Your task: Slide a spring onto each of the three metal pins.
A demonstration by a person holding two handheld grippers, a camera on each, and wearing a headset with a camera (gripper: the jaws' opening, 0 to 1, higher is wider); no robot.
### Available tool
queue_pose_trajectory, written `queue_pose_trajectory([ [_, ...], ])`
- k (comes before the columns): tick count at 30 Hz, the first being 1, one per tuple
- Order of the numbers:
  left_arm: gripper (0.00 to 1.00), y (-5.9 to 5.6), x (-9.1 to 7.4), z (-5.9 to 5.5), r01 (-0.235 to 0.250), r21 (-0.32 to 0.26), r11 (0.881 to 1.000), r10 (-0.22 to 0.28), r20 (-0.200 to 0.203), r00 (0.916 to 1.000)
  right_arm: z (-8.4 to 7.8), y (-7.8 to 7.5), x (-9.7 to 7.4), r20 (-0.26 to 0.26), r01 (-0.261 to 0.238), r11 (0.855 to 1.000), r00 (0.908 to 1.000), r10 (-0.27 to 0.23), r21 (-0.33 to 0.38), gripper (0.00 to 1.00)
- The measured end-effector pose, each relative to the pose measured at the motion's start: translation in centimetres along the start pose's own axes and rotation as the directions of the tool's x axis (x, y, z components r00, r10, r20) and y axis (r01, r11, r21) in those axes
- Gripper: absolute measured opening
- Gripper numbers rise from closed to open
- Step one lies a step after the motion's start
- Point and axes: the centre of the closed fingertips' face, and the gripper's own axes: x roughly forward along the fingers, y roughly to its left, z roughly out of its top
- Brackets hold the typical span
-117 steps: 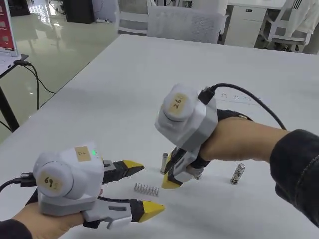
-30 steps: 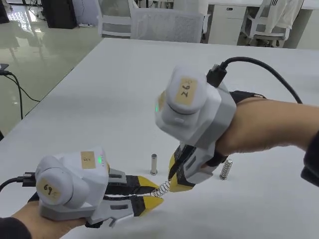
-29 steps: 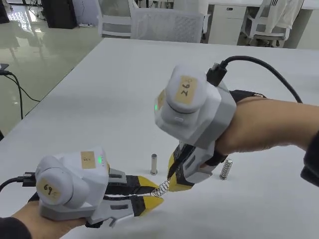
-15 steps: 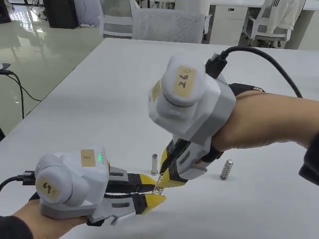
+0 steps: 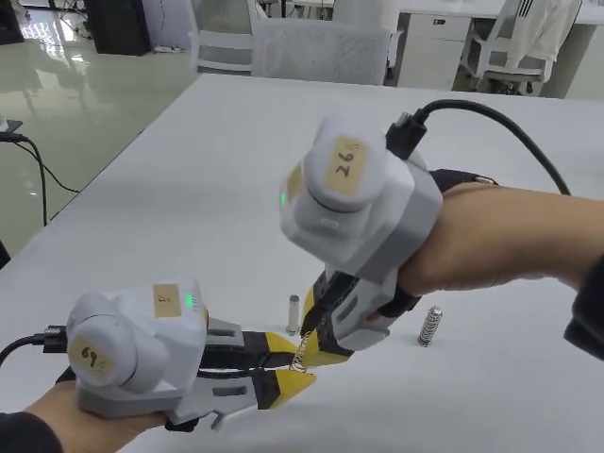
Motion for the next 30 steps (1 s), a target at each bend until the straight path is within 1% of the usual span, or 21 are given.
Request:
queue_pose_trajectory([
  [4,0.02,0.0,-0.1,0.2,0.0,0.001,1.0,0.0,0.007,1.0,-0.3,0.0,0.5,-0.006,-0.009,1.0,0.9999,0.009,0.01,0.11],
  [9,0.02,-0.1,0.0,0.6,0.004,0.003,1.0,-0.004,0.023,0.9997,-0.4,0.0,0.6,-0.007,-0.012,1.0,0.9999,0.012,0.016,0.1],
  [17,0.02,-0.2,0.0,0.7,0.009,0.012,1.0,-0.009,0.025,0.9997,-0.4,0.1,0.6,-0.004,-0.024,0.999,0.9997,0.024,0.03,0.09],
  [19,0.02,-0.2,0.0,0.7,0.01,0.014,1.0,-0.011,0.026,0.9996,-0.4,0.1,0.6,-0.006,-0.028,0.999,0.9996,0.029,0.037,0.08],
  [24,0.04,0.2,-0.1,0.5,-0.008,0.001,1.0,0.008,0.025,0.9996,-0.4,-0.3,0.6,-0.008,-0.02,0.999,0.9998,0.02,0.037,0.08],
  [25,0.06,0.2,-0.1,0.4,-0.011,-0.001,1.0,0.011,0.022,0.9997,-0.4,-0.4,0.6,-0.008,-0.02,0.999,0.9998,0.02,0.038,0.08],
  [30,0.09,0.7,-0.5,-0.3,-0.035,-0.023,0.999,0.035,0.015,0.9993,-0.5,-0.9,0.4,-0.007,-0.013,0.999,0.9999,0.013,0.044,0.08],
])
